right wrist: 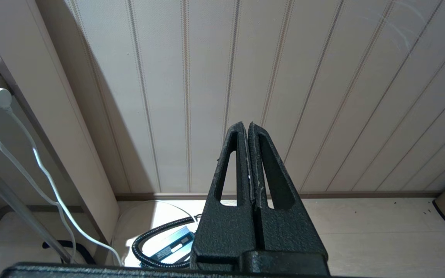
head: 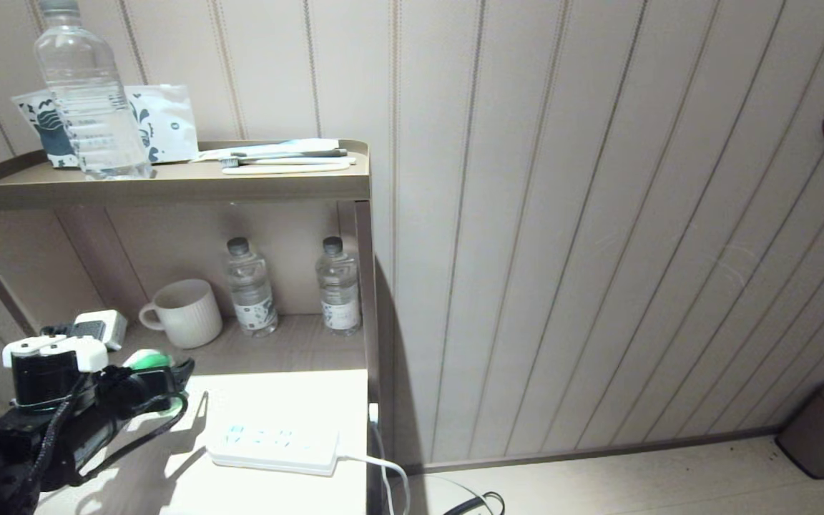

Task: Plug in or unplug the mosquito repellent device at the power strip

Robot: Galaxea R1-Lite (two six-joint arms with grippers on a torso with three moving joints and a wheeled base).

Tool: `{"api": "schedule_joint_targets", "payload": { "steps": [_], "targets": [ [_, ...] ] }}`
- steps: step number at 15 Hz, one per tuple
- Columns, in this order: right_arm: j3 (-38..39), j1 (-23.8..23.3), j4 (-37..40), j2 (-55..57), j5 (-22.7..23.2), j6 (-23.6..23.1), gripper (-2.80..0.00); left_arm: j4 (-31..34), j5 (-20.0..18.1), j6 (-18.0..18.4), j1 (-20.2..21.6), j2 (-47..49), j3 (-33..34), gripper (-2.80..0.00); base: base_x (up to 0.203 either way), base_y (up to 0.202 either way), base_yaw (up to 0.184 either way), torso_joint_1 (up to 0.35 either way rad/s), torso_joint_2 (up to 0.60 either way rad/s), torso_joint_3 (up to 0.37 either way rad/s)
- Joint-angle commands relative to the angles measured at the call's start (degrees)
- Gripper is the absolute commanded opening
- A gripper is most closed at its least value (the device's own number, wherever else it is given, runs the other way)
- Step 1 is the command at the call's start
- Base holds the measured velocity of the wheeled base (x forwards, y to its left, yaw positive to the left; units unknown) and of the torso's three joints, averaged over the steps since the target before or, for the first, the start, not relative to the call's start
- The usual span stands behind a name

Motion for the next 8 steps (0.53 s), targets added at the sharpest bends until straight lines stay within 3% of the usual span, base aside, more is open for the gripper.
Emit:
{"api": "schedule_joint_targets", "payload": {
  "steps": [1,3,4,8],
  "targets": [
    [0.00,0.00,0.02,0.07,0.02,-0.03,-2.80,3.09,-0.66,0.17,-0.05,-8.45,1.10,0.00,0.000,0.000,0.000,0.000,0.00,0.000],
    [0.00,0.00,0.10,0.07,0.02,-0.03,-2.80,10.25,-2.79,1.30,-0.10,-16.15,2.09,0.00,0.000,0.000,0.000,0.000,0.00,0.000],
    [0.00,0.06,0.01,0.07,0.02,-0.03,-2.80,15.38,-3.55,2.13,-0.11,-19.95,2.29,-2.80,0.000,0.000,0.000,0.000,0.00,0.000],
    [0.00,0.00,0.01,0.07,0.02,-0.03,-2.80,29.69,-5.37,3.86,-0.27,-34.27,2.92,-2.80,0.000,0.000,0.000,0.000,0.00,0.000]
  ]
}}
